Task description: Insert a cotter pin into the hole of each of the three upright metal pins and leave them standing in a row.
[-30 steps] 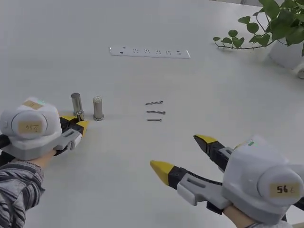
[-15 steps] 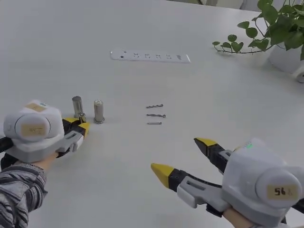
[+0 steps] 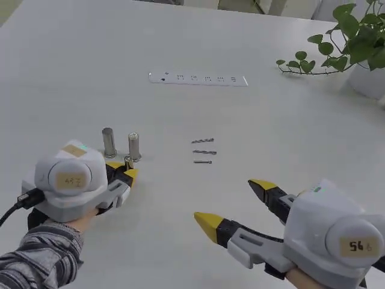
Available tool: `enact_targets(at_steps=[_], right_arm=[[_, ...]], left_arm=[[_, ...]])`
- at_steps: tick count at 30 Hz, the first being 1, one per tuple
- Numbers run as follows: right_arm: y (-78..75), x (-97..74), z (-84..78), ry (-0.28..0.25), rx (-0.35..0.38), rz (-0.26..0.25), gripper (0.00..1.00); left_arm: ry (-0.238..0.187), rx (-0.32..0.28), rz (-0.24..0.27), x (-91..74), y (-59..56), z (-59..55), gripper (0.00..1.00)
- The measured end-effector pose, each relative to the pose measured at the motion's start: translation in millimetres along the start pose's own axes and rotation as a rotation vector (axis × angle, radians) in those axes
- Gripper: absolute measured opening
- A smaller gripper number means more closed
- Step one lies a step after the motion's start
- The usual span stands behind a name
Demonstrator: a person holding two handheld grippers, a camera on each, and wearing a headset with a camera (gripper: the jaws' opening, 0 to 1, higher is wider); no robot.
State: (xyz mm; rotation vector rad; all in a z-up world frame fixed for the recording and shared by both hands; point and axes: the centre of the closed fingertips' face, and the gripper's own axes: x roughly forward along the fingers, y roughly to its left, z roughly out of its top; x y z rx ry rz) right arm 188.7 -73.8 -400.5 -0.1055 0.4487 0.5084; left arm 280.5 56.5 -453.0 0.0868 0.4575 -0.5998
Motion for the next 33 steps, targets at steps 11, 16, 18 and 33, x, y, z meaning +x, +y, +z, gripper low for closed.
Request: enact_targets(at_steps=[11,16,18,33], right_arm=[[-1.0,-2.4,-2.7,0.004,0.012,0.001,0.63],[-3.4,-4.5,-8.2,0.026,0.024,-0.006,0.62],[-3.5,-5.5,-9.7,0.028,0.033,-0.005,0.62],[-6.8,-6.0,-13.4,0.043,0.046,-0.007,0.60]], left_arm=[[0.019,0.026,-0.022,0.7,-16.5,-6.3,0.05],[0.028,0.031,-0.024,1.1,-19.4,-11.1,0.05],[0.036,0.040,-0.026,2.3,-19.4,-13.9,0.05],[0.043,0.057,-0.032,1.3,-24.0,-18.3,0.05]])
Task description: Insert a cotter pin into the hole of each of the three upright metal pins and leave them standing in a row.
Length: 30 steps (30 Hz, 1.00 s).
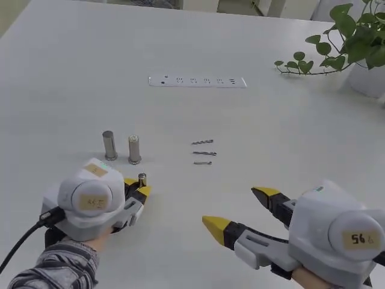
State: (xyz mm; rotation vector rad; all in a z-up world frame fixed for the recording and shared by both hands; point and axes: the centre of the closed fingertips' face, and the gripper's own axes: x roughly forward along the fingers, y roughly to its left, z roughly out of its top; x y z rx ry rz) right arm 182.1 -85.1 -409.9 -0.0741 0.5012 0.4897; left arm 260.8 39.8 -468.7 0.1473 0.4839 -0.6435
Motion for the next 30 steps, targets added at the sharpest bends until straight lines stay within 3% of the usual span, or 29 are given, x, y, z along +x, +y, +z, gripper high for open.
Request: enact_targets(at_steps=[9,17,30], right_arm=[[1.2,3.4,-1.3,0.016,-0.004,0.008,0.58],[-1.0,3.8,3.7,0.016,-0.018,0.018,0.57],[-23.5,25.9,11.2,0.131,-0.168,0.146,0.52]], left_arm=[[0.003,-0.026,0.007,1.5,0.8,2.9,0.11],[-0.006,-0.052,0.015,-3.4,2.1,8.9,0.30],[-0.019,-0.116,0.024,-32.6,3.6,13.9,0.63]])
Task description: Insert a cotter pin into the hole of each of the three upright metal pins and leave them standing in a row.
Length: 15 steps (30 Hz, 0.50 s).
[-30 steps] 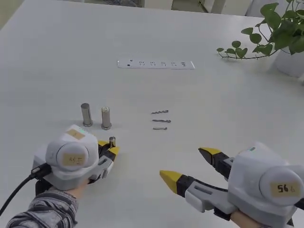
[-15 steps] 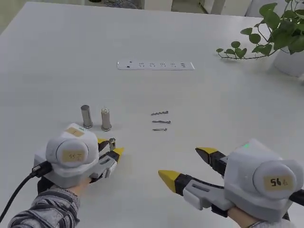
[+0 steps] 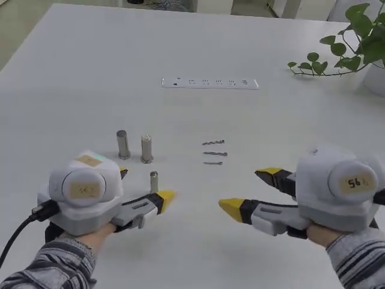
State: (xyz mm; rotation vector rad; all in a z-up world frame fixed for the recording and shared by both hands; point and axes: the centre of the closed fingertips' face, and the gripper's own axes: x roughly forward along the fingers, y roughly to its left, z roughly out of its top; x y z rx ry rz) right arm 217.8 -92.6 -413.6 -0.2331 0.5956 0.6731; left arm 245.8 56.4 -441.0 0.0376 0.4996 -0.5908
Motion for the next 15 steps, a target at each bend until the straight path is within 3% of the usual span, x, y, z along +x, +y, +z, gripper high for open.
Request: enact_targets(at_steps=[7,15], right_arm=[[-13.2,15.2,2.3,0.079,-0.038,0.082,0.51],[-27.8,31.7,8.4,0.157,-0.097,0.134,0.45]], left_arm=[[-0.011,-0.002,0.015,-13.5,1.6,1.3,0.76],[-0.020,0.024,0.039,-28.5,4.6,0.3,0.85]])
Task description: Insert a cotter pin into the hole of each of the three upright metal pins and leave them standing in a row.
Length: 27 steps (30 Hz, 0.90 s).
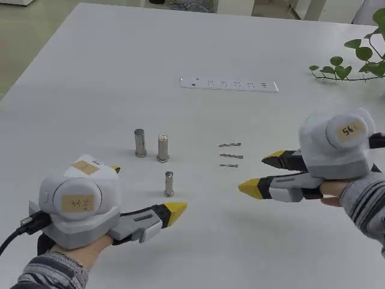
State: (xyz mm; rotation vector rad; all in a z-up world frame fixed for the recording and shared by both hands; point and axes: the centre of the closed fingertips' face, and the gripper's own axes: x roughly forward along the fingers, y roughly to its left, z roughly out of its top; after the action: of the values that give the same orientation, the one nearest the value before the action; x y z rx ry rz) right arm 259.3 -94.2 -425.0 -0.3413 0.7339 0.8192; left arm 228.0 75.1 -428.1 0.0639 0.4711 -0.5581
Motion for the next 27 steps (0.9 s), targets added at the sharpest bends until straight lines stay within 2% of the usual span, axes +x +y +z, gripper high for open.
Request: enact_targets(at_steps=[4,6,9,11,16,23,27], right_arm=[[-8.0,8.5,-0.1,0.055,-0.047,0.025,0.41],[-10.5,13.6,2.3,0.058,-0.061,0.039,0.37],[-13.7,21.8,1.5,0.091,-0.088,0.061,0.33],[-13.4,27.7,-2.1,0.128,-0.136,0.091,0.31],[-17.2,43.4,-7.5,0.193,-0.234,0.110,0.24],[-22.9,60.6,-7.3,0.238,-0.300,0.137,0.18],[-30.0,71.4,-7.9,0.260,-0.311,0.149,0.15]], left_arm=[[-0.015,0.009,0.008,-3.6,0.7,2.6,0.86],[-0.026,0.009,0.012,-5.6,0.7,4.7,0.86],[-0.025,0.010,0.016,-7.0,1.1,4.3,0.85],[-0.020,0.013,0.021,-8.2,1.4,2.9,0.85],[-0.011,0.007,0.022,-10.8,1.6,0.3,0.84],[-0.017,0.007,0.021,-12.3,1.7,0.2,0.81],[-0.018,-0.001,0.024,-12.3,3.5,-0.7,0.80]])
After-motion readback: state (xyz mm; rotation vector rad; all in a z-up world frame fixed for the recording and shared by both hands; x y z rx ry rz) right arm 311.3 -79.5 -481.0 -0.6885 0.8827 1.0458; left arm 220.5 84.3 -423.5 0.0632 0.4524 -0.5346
